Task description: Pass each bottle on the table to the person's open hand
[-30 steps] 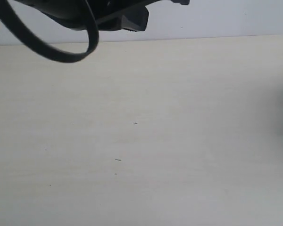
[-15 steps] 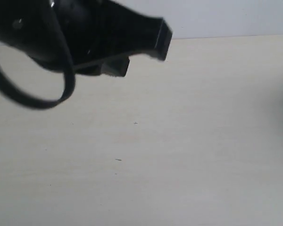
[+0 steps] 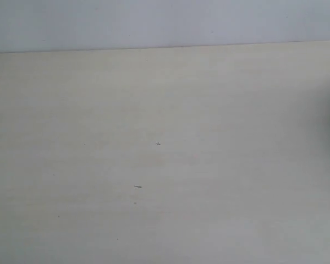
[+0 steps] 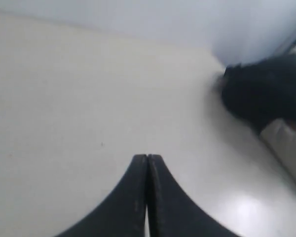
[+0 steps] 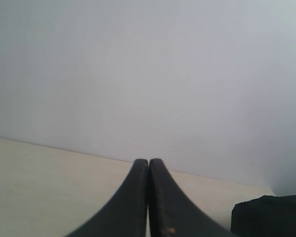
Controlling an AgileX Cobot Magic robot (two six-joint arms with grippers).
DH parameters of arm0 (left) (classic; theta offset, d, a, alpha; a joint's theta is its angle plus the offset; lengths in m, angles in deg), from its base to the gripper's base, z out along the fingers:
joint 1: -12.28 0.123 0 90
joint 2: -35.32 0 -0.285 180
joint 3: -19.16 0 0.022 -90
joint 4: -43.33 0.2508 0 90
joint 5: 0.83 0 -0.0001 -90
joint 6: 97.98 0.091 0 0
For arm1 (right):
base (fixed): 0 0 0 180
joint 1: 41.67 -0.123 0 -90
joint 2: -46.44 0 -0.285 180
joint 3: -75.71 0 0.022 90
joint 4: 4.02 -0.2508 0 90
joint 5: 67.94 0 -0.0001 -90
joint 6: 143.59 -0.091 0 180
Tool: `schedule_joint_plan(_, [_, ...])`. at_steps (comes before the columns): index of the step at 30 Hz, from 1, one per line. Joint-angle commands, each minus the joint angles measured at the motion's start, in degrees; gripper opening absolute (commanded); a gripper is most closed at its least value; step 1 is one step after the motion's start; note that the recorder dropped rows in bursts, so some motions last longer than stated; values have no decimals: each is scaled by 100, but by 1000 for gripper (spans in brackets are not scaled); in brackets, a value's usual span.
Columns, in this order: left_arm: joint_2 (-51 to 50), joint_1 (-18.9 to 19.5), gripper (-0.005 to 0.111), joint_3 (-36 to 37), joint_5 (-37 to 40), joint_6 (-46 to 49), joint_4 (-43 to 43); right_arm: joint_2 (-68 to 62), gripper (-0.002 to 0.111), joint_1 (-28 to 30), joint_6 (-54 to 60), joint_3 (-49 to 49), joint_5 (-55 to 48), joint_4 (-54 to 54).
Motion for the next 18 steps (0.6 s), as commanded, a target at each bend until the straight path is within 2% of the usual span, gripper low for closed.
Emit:
schedule_joint_plan(1, [1057, 810, 0, 1447, -2091, 72, 16, 22, 0, -8, -4, 3, 63, -14])
schedule_joint_plan(4, [1487, 1269, 0, 1876, -2795, 373, 30, 22, 0, -8, -4, 3, 52, -14])
schedule_joint_plan(6, [1748, 1495, 0, 1876, -2009, 385, 156, 22, 0, -8, -4, 3, 18, -14])
schedule_joint_plan(11, [2439, 2092, 0, 1876, -1317, 733, 590, 22, 0, -8, -4, 3, 18, -14])
schedule_joint_plan(18, [2439, 2527, 0, 1876, -980, 908, 792, 22, 0, -8, -4, 3, 30, -14])
